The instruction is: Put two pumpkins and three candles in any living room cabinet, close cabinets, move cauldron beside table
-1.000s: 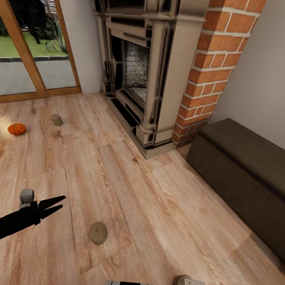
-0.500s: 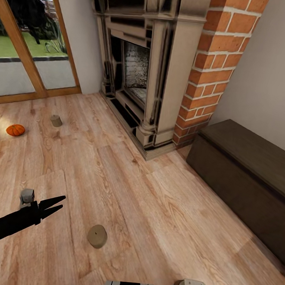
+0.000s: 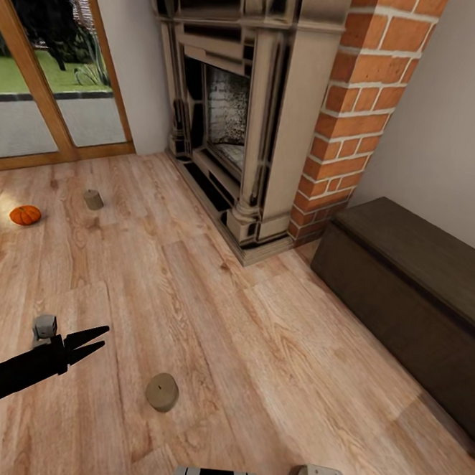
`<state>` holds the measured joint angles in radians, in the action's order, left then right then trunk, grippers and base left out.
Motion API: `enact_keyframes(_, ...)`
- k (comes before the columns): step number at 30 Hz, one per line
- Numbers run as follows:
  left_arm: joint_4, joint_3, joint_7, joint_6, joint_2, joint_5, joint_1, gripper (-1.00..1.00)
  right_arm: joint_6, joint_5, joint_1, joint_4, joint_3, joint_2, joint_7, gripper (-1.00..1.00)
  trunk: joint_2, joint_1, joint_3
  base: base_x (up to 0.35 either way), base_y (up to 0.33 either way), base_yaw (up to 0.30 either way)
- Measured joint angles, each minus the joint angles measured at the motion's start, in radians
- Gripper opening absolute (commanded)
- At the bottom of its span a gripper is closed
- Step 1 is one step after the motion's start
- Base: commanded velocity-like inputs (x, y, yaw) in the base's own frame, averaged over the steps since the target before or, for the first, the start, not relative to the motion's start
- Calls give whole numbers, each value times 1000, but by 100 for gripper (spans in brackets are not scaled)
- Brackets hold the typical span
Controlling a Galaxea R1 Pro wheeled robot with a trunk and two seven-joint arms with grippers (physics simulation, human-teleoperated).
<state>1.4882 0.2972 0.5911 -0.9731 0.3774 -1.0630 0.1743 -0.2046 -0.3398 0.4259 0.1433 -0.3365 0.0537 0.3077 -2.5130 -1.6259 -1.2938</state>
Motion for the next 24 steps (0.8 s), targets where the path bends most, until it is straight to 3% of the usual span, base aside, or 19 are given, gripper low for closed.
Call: enact_keyframes(24, -1, -1, 0, 1, 0, 0, 0, 100, 4, -9, 0, -2, 1, 0, 10, 100, 0, 0, -4, 0, 0, 0)
